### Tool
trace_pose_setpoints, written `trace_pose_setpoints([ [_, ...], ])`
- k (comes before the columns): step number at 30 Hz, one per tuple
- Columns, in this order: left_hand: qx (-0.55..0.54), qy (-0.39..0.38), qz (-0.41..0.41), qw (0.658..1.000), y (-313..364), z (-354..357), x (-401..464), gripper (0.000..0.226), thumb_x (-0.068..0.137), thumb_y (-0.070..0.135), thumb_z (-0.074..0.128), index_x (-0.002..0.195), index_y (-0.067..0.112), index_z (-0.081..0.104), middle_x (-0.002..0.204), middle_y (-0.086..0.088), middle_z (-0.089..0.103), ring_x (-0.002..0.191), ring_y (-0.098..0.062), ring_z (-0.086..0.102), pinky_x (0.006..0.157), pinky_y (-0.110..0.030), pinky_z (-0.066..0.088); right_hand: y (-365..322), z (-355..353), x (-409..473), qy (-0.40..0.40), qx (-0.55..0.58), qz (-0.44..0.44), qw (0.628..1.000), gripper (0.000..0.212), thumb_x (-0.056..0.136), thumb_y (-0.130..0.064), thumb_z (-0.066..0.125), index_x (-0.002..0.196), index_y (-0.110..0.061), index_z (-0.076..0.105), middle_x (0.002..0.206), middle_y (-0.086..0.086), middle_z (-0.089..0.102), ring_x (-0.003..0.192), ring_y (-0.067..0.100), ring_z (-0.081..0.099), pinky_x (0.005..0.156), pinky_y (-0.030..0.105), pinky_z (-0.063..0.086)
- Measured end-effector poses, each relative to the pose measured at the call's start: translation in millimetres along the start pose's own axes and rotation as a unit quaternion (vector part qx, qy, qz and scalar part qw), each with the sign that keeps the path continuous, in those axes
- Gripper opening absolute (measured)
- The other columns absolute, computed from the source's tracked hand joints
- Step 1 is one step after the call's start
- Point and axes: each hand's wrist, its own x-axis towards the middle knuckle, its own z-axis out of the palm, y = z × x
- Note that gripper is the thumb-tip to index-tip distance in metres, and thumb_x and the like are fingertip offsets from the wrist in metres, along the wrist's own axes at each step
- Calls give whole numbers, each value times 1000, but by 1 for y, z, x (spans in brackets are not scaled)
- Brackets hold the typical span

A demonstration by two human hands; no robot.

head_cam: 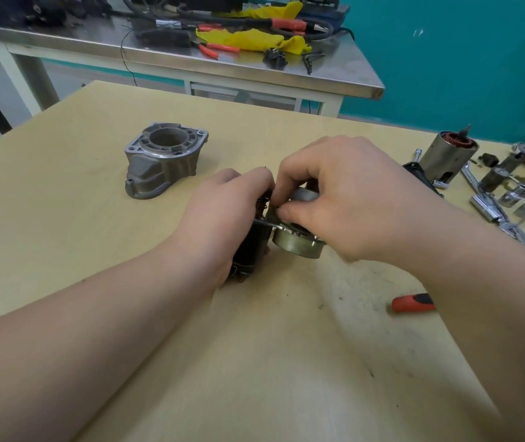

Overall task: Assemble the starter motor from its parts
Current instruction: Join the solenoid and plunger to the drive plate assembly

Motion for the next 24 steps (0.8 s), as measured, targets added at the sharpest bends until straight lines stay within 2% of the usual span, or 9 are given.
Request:
trace_pose_setpoints([
  [4,30,21,24,999,-4,2,2,24,64,35,67,78,19,56,61,3,51,54,-21,55,51,-33,47,6,-2,4,-26,21,21,999,17,85,-21,78,79,-35,70,77,-17,65,58,-8,60,39,11,38],
  [6,46,29,34,998,-5,2,3,24,66,39,67,74,21,54,59,6,50,60,-22,53,59,-37,45,7,-4,5,-36,46,21,998,17,84,-22,80,79,-34,70,82,-14,68,55,-4,63,40,13,46],
  [8,57,35,42,997,-6,1,3,26,67,42,66,74,20,54,54,11,50,56,-18,53,56,-34,43,9,-7,5,-41,63,25,997,18,82,-28,83,83,-36,67,86,-13,70,69,4,68,55,32,60],
  [9,67,38,45,996,-6,2,2,29,67,43,66,77,18,57,54,11,52,54,-17,54,54,-33,43,10,-8,5,-42,71,22,996,25,81,-30,85,87,-37,62,86,-13,72,75,4,69,61,29,60],
  [11,94,44,55,993,-7,3,0,39,69,47,67,89,14,62,57,9,56,54,-16,57,52,-32,44,12,-10,4,-41,96,16,994,40,80,-28,87,91,-39,50,88,-19,73,78,-5,67,55,12,51],
  [12,108,47,63,991,-7,4,-1,41,70,49,67,92,15,62,58,9,58,55,-16,58,53,-32,45,12,-10,3,-40,98,15,994,44,81,-27,87,92,-40,47,90,-24,72,77,-8,66,55,11,50],
  [15,116,48,67,990,-6,4,-2,42,70,48,66,93,14,61,56,7,58,51,-17,56,49,-32,44,13,-8,2,-32,69,6,997,45,83,-29,86,92,-43,44,90,-28,71,76,-7,64,54,17,47],
  [21,117,53,76,989,-6,4,-2,42,69,45,63,93,11,60,57,8,56,56,-17,56,56,-35,44,10,-5,-2,-27,60,-16,998,39,88,-21,82,97,-37,47,82,-12,71,67,-12,61,50,8,42],
  [24,117,51,83,988,-7,4,-2,40,69,44,63,91,11,59,54,9,54,52,-15,53,55,-33,41,9,-4,-2,-23,49,-16,998,39,87,-21,82,96,-37,47,82,-11,70,70,-10,61,47,15,43],
])
